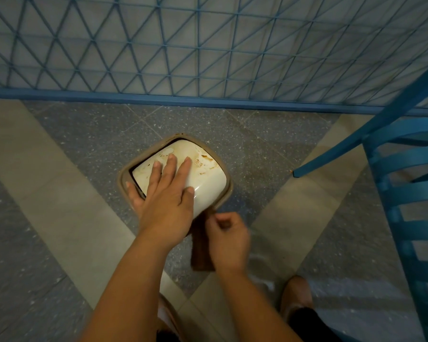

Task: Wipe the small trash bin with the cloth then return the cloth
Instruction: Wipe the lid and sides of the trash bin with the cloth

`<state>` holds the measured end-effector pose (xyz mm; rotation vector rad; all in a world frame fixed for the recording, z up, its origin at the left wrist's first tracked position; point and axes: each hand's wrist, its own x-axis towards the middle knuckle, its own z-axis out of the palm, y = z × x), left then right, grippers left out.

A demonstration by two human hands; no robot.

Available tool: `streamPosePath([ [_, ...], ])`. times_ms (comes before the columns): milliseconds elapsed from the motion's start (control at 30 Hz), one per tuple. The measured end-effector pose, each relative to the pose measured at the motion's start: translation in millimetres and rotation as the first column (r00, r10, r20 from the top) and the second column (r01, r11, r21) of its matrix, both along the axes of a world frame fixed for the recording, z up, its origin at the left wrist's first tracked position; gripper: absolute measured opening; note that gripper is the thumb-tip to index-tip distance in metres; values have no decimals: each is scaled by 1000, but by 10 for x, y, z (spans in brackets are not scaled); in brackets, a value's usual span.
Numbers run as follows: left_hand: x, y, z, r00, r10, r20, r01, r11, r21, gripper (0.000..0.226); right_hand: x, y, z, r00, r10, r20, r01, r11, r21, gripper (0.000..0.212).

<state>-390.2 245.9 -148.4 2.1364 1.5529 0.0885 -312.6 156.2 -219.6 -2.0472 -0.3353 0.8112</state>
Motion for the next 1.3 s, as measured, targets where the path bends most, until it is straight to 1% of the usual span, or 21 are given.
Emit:
streamPosePath([
  [33, 4, -1, -1, 1000, 4, 2, -4, 1000, 0, 55, 122, 81, -3, 992, -121, -43, 122, 993, 2, 14],
  [100, 14, 1, 0, 1000, 8, -2, -8, 1000, -5, 55, 267, 228, -30, 931, -316, -182, 322, 947, 3, 12],
  [167, 20, 2, -5, 1000, 16, -5, -16, 1000, -9, 55, 223, 293, -57, 869, -405, -284, 423, 906, -1, 11],
  [200, 21, -1, -7, 1000, 20, -3, -20, 1000, -11, 55, 152, 284, -74, 860, -418, -293, 435, 900, -5, 12],
  [267, 23, -4, -8, 1000, 21, 0, -21, 1000, -8, 56, -40, 196, -78, 874, -389, -292, 403, 915, -13, 11],
  [333, 19, 1, -8, 1000, 16, -10, -16, 1000, -1, 55, -223, 91, -66, 892, -327, -311, 336, 941, -27, 11],
  [433, 11, -1, -8, 1000, 9, -8, -9, 1000, 0, 55, -288, 39, -49, 913, -263, -311, 272, 962, -14, 11],
  [467, 9, -4, -9, 1000, 10, 0, -10, 1000, 4, 55, -235, 67, -51, 921, -260, -291, 270, 963, -7, 12],
  [600, 15, -12, -10, 1000, 10, 13, -10, 1000, 12, 55, 208, 283, -78, 900, -359, -249, 372, 928, 7, 13],
  [700, 30, -16, -14, 1000, 13, 24, -13, 1000, 8, 55, 595, 495, -57, 917, -333, -218, 341, 940, -1, 13],
  [767, 27, -17, -21, 1000, 15, 23, -15, 1000, 10, 55, 744, 624, -37, 919, -298, -259, 306, 952, -8, 13],
  [800, 26, -17, -24, 1000, 15, 23, -15, 1000, 11, 55, 766, 661, -28, 919, -288, -267, 297, 955, -8, 14],
  [867, 32, -21, -28, 1000, 19, 19, -19, 1000, 15, 55, 741, 651, -27, 931, -279, -235, 286, 958, -2, 14],
  [933, 43, -21, -31, 1000, 25, 17, -25, 999, 19, 56, 597, 494, -16, 944, -273, -183, 279, 960, 5, 11],
  [967, 46, -19, -32, 999, 27, 18, -27, 999, 22, 56, 498, 380, -23, 948, -261, -182, 266, 964, 4, 11],
  [1033, 44, -16, -35, 999, 27, 27, -27, 999, 24, 56, 311, 195, -52, 945, -219, -241, 228, 974, 9, 6],
  [1100, 34, -21, -36, 999, 20, 39, -21, 999, 24, 56, 248, 150, -66, 933, -218, -286, 228, 974, 2, 4],
  [1233, 21, -22, -35, 999, 20, 44, -21, 1000, 18, 55, 533, 369, -43, 939, -262, -223, 271, 963, 10, 10],
  [1300, 23, -21, -32, 999, 19, 46, -19, 1000, 18, 55, 711, 555, -9, 942, -235, -241, 242, 970, -2, 11],
])
